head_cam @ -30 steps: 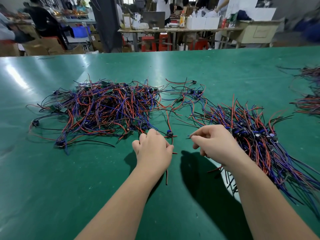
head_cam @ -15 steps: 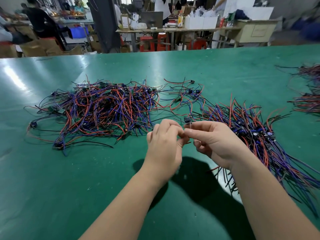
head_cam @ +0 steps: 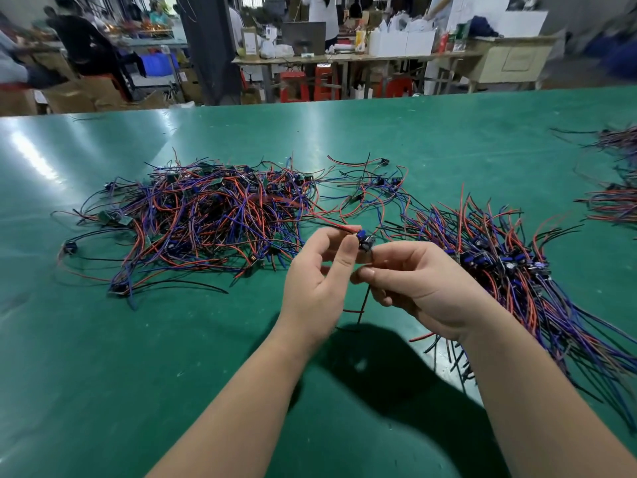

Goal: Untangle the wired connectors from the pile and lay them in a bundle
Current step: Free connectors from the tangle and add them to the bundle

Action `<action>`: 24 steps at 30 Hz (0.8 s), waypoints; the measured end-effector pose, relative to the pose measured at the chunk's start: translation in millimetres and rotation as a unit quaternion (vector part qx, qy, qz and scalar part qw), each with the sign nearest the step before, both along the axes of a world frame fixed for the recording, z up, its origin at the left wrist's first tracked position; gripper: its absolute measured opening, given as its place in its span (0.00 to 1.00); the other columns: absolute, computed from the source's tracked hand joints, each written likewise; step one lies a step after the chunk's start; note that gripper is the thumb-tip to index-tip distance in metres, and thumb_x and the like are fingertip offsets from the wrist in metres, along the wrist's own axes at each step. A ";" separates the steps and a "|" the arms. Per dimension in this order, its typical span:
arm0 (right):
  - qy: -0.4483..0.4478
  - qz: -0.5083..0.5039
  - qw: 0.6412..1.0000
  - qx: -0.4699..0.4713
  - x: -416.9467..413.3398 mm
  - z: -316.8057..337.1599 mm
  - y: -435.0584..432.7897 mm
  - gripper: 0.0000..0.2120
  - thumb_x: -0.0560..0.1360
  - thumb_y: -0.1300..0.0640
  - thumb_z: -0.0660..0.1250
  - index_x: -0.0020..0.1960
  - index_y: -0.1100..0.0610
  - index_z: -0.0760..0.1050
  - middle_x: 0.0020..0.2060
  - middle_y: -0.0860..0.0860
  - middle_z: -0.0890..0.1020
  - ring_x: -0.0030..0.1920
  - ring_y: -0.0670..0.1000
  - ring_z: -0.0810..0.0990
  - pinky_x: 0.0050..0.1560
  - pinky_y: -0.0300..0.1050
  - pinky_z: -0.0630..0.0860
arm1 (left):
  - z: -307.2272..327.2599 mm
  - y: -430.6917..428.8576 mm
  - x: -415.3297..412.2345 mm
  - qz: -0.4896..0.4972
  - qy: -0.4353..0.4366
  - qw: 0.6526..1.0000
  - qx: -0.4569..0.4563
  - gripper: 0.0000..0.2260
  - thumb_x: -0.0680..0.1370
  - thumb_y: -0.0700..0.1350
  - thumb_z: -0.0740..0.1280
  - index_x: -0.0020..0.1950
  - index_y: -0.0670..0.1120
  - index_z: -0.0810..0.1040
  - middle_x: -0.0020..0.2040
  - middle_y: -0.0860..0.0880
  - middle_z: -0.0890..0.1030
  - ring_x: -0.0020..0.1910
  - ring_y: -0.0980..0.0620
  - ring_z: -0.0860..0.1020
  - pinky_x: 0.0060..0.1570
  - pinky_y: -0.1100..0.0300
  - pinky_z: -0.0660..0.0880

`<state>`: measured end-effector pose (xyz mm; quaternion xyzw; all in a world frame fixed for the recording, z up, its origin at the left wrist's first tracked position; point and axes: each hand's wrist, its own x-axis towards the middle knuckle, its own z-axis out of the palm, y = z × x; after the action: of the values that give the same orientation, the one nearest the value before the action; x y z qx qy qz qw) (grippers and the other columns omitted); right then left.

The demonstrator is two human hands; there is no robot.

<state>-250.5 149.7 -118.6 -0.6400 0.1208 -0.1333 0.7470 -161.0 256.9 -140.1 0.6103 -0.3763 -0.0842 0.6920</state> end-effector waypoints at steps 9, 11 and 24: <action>0.072 -0.020 0.997 -0.012 -6.0 10.3 0.9 0.11 0.59 0.55 0.73 0.39 0.60 0.82 0.29 0.54 0.80 0.22 0.45 0.70 0.22 0.33 0.67 | 4.5 0.2 13.4 0.044 0.155 0.986 -0.044 0.08 0.81 0.45 0.61 0.47 0.50 0.79 0.40 0.55 0.83 0.39 0.61 0.78 0.40 0.68 0.73; 0.058 -0.035 0.998 -0.009 -7.9 23.0 -1.4 0.13 0.59 0.55 0.72 0.41 0.61 0.81 0.28 0.53 0.80 0.20 0.44 0.68 0.20 0.33 0.65 | 1.2 0.9 21.7 0.080 0.134 0.988 0.012 0.09 0.81 0.46 0.60 0.47 0.49 0.79 0.40 0.55 0.83 0.40 0.59 0.78 0.44 0.65 0.74; 0.018 -0.261 0.945 -0.198 96.5 128.2 -105.4 0.02 0.74 0.58 0.70 0.43 0.54 0.79 0.29 0.49 0.82 0.21 0.43 0.73 0.24 0.35 0.70 | -22.4 16.7 42.4 0.216 -0.283 0.809 0.467 0.15 0.80 0.49 0.55 0.66 0.57 0.71 0.64 0.57 0.74 0.62 0.51 0.70 0.62 0.52 0.58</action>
<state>-154.0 44.4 9.6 -0.7232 0.2683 -0.3329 0.5424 -118.7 273.5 -162.5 0.9224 -0.3289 0.0781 0.1868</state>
